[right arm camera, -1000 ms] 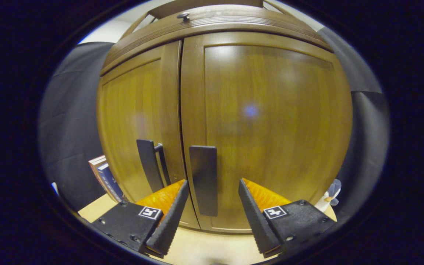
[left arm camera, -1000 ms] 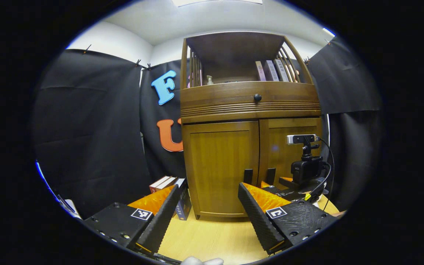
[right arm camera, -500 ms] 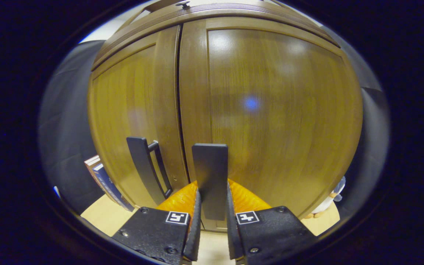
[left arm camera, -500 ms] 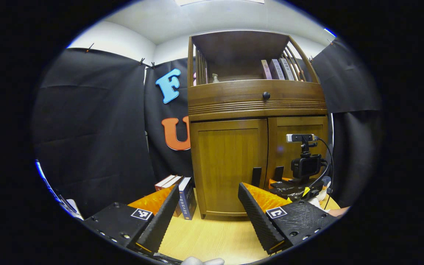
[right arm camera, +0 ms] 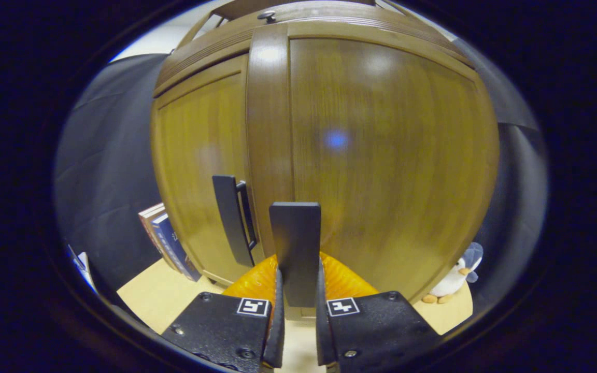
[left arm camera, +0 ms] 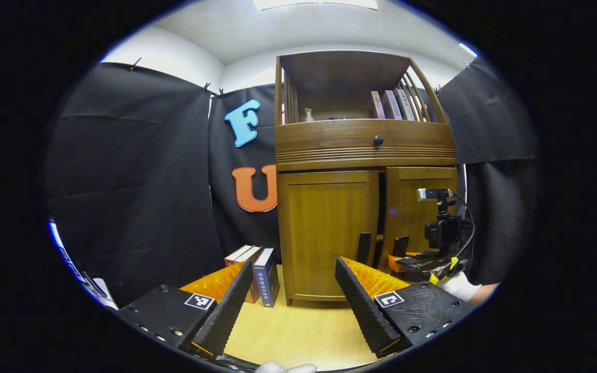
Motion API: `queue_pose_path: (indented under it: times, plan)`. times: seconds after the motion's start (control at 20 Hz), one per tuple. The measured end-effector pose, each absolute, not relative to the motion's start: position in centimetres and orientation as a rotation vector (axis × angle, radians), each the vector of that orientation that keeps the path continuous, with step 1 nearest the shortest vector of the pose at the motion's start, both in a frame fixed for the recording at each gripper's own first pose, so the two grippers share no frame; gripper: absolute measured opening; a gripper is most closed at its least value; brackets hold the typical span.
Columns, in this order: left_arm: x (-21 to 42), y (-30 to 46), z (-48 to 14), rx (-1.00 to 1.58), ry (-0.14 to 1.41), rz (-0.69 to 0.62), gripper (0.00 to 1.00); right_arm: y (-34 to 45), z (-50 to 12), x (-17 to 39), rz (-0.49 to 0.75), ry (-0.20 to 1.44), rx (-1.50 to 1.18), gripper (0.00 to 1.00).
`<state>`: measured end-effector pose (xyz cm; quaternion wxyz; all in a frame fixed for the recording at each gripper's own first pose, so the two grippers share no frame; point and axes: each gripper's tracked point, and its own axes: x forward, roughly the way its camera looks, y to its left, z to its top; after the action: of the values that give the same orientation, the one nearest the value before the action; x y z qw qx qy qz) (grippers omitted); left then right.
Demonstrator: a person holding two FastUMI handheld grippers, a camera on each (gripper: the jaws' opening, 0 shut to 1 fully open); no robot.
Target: Open the right door of the double-door shoe cabinet with the right hand, and open the left door with the left hand.
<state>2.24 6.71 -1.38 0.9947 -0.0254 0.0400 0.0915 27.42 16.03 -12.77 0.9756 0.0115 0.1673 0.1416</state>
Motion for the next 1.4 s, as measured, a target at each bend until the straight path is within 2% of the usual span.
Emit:
queue_pose_path:
  times: [0.75,1.05,1.4]
  plan:
    - [-1.0,5.8,-2.1,-0.071,0.061,0.061,0.96,7.9,-13.1,16.1,0.184,0.346,0.039,0.27]
    - [-1.3,4.1,-1.9,-0.076,0.049,0.006,0.96,4.1,-13.0,13.8,0.118,0.340,0.049,0.22]
    - [-1.4,2.2,-2.5,-0.085,0.058,-0.064,0.96,-1.0,-13.2,11.9,0.017,0.345,0.067,0.10]
